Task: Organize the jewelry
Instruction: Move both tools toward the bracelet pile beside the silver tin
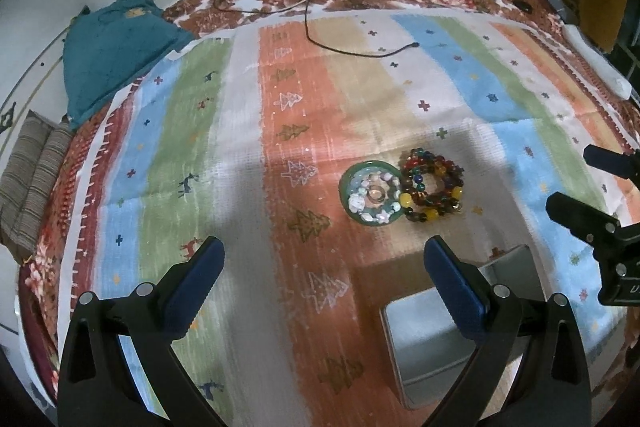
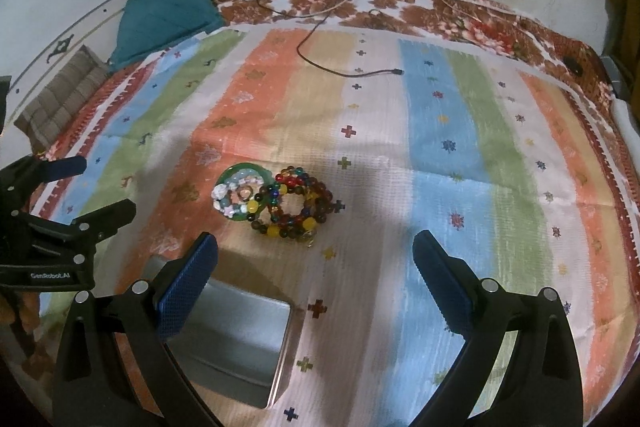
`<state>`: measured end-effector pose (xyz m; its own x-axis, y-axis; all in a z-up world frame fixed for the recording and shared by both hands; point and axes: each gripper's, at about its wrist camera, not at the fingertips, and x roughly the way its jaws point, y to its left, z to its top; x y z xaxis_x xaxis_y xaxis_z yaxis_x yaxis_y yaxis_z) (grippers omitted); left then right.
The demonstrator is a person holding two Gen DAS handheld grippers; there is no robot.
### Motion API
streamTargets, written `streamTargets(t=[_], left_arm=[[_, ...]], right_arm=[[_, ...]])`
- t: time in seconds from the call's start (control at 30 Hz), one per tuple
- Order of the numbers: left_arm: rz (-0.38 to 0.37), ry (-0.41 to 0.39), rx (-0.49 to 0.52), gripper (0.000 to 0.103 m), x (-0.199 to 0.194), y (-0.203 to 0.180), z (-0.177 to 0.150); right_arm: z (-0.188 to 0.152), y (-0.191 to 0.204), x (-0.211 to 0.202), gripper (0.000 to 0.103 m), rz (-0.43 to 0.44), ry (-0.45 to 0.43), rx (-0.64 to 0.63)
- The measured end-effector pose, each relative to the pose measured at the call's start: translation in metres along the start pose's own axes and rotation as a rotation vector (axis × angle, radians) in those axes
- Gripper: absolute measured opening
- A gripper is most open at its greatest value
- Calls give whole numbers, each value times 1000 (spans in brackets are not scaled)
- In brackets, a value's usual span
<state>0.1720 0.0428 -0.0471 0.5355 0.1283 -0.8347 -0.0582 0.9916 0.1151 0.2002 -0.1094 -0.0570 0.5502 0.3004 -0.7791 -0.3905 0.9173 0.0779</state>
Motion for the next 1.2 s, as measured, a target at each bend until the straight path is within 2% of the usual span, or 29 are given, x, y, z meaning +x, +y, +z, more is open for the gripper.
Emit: streamTargets(t=[0.53, 0.63, 1.13, 1.2], left_arm=[[-4, 48, 29, 87, 37, 2, 18], [16, 68, 25, 82, 48, 3, 22], [-36, 122, 41, 75, 95, 4, 36], [-39, 132, 40, 74, 102, 5, 37]], right_arm=[[12, -2, 48, 99, -11, 76, -21], [16, -3, 58, 99, -13, 90, -21], [30, 3, 94, 99, -5, 138, -42], [30, 3, 99, 96, -4, 145, -42]])
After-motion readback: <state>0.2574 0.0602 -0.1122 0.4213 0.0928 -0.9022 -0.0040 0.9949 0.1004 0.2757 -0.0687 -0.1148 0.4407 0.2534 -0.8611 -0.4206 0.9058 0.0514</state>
